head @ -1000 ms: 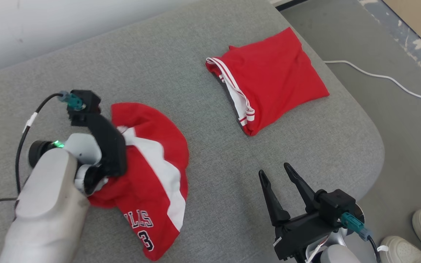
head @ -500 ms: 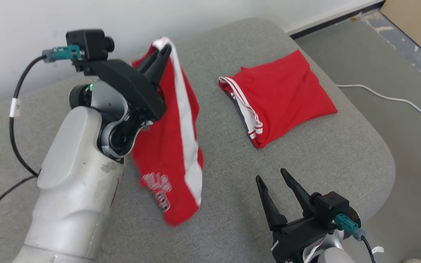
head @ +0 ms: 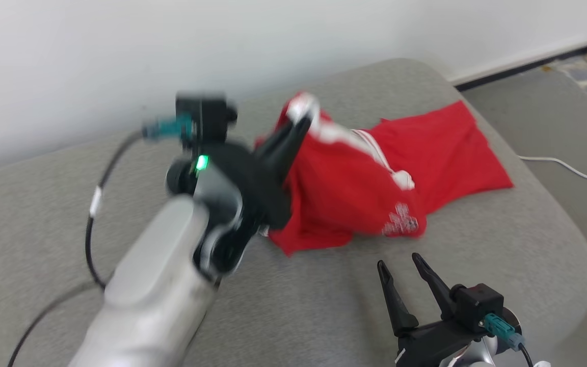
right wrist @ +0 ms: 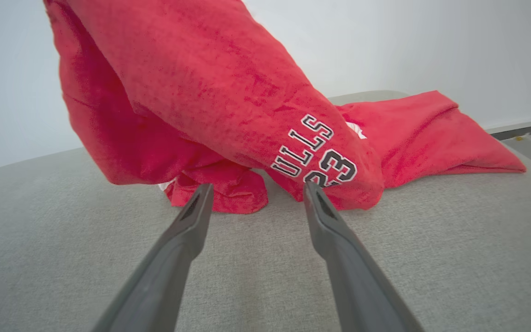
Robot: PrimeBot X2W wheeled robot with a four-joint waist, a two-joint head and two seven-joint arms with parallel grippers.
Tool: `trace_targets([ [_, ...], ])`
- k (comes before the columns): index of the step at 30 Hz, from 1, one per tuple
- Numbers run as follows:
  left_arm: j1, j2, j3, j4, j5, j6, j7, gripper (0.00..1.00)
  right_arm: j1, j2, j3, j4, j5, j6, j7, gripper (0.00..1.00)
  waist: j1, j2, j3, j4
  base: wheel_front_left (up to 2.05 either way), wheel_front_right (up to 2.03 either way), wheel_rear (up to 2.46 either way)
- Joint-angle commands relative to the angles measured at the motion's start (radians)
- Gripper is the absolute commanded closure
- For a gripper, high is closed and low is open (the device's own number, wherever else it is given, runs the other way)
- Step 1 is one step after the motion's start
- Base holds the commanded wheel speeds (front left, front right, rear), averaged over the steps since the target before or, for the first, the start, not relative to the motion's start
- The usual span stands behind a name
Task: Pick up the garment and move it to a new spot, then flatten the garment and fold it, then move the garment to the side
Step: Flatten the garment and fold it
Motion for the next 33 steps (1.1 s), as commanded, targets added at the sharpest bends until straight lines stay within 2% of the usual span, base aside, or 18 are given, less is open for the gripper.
trace_targets([
  [1,0.074,0.038,-0.013,0.006,0.018,0.01,0.005,1.0,0.013,0.0,-0.002,-0.007,-0.008,-0.003,0.007,0.0,0.0001,0.0001,-0.018,0.102,0.0,0.0,0.0],
  [5,0.23,0.111,-0.054,-0.012,0.043,0.034,0.025,1.0,0.03,0.0,-0.009,-0.026,-0.015,-0.003,0.021,0.0,0.0001,0.0001,-0.03,0.165,0.0,0.0,0.0],
  [8,0.331,0.193,-0.073,-0.028,0.079,0.073,0.029,1.0,0.036,0.0,-0.005,-0.037,-0.016,-0.003,0.029,0.0,0.0001,0.0001,-0.035,0.2,0.0,0.0,0.0],
  [13,0.45,0.289,-0.075,-0.063,0.122,0.136,0.006,1.0,0.053,-0.001,-0.004,-0.051,-0.014,-0.003,0.04,0.0,0.0001,0.0001,-0.042,0.237,0.0,0.0,0.0],
  [17,0.52,0.321,-0.041,-0.075,0.1,0.173,-0.025,1.0,0.054,0.0,0.0,-0.057,-0.017,-0.003,0.048,0.0,0.0001,0.0001,-0.049,0.245,0.0,0.0,0.0],
  [23,0.591,0.333,-0.005,-0.078,0.092,0.205,-0.105,1.0,0.059,-0.002,0.0,-0.062,-0.014,-0.003,0.056,0.0,0.0001,0.0001,-0.061,0.236,0.0,0.0,0.0],
  [24,0.6,0.334,0.001,-0.082,0.097,0.211,-0.129,0.19,0.06,-0.003,-0.004,-0.064,-0.015,-0.003,0.056,0.0,0.0001,0.0001,-0.063,0.236,0.0,0.0,0.0],
  [25,0.606,0.335,0.008,-0.084,0.104,0.214,-0.157,0.0,0.062,-0.003,-0.008,-0.065,-0.016,-0.003,0.056,0.0,0.0001,0.0001,-0.064,0.235,0.0,0.0,0.0],
  [31,0.646,0.315,0.041,-0.068,0.127,0.225,-0.316,0.0,0.068,-0.003,-0.032,-0.072,-0.021,-0.003,0.054,0.0,0.0001,0.0001,-0.073,0.231,0.0,0.0,0.0],
  [33,0.652,0.308,0.052,-0.069,0.128,0.228,-0.34,0.0,0.068,-0.003,-0.035,-0.072,-0.022,-0.003,0.053,0.0,0.0001,0.0001,-0.076,0.23,0.0,0.0,0.0],
])
